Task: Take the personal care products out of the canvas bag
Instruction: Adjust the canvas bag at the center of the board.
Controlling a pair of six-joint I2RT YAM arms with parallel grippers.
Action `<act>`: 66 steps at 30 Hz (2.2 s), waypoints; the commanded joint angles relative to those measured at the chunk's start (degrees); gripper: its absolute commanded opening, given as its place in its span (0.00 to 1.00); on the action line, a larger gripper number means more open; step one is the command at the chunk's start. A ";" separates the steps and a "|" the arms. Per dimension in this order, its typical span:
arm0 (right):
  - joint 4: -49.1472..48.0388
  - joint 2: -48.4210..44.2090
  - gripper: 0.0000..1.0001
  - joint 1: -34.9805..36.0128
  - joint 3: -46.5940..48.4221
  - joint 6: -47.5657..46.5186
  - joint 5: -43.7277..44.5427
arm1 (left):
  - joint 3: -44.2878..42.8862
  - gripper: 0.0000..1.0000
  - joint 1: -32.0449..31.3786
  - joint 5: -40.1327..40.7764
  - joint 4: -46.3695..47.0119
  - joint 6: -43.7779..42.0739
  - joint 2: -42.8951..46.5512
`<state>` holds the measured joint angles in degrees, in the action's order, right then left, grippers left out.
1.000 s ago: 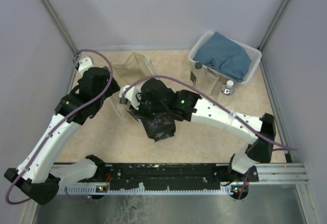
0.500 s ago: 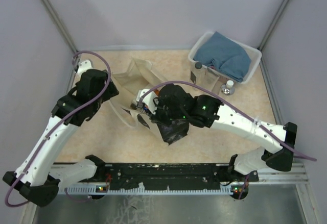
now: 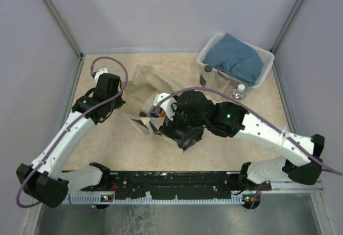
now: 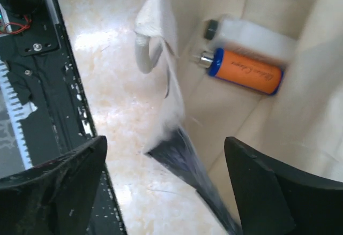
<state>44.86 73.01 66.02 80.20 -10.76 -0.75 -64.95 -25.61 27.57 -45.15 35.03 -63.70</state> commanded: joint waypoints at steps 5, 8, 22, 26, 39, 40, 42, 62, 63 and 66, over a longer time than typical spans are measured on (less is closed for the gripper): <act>-13.31 -9.79 0.99 0.69 1.07 1.75 5.51 | 3.45 0.00 1.39 -14.49 6.49 1.68 -4.10; -21.33 -7.08 0.99 0.70 2.13 1.62 3.18 | 6.49 0.00 1.39 -16.75 7.83 2.36 -2.93; -33.02 28.38 0.97 -8.07 11.79 0.99 0.27 | 7.37 0.00 1.39 -19.17 7.30 3.77 7.42; -37.12 28.16 0.97 -10.50 4.93 5.69 3.41 | 8.48 0.00 1.41 -18.50 7.19 3.59 8.82; -38.95 13.93 0.99 -10.43 -26.95 21.99 16.73 | 13.38 0.00 1.23 -25.01 6.64 6.94 11.32; -38.85 13.12 0.99 -10.42 -28.16 21.84 17.13 | 13.23 0.00 1.19 -24.87 6.44 6.96 11.80; -39.68 11.36 0.99 -9.86 -31.09 21.16 19.42 | 13.06 0.00 1.30 -25.61 6.75 6.70 12.61; -32.36 11.61 0.99 -12.62 -14.96 14.98 13.76 | 10.57 0.00 1.18 -41.03 -0.80 0.80 -0.34; -31.82 11.89 0.99 -12.99 -13.59 15.53 13.28 | 9.90 0.00 1.21 -42.37 -2.26 0.80 -1.73; -28.08 13.86 0.99 -14.66 -8.34 17.34 11.12 | 11.28 0.00 1.01 -44.19 -0.73 -0.42 -1.39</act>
<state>12.36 84.58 53.67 64.51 4.43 13.85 -55.05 -24.34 -11.03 -39.07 36.56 -64.23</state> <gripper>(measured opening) 0.990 0.128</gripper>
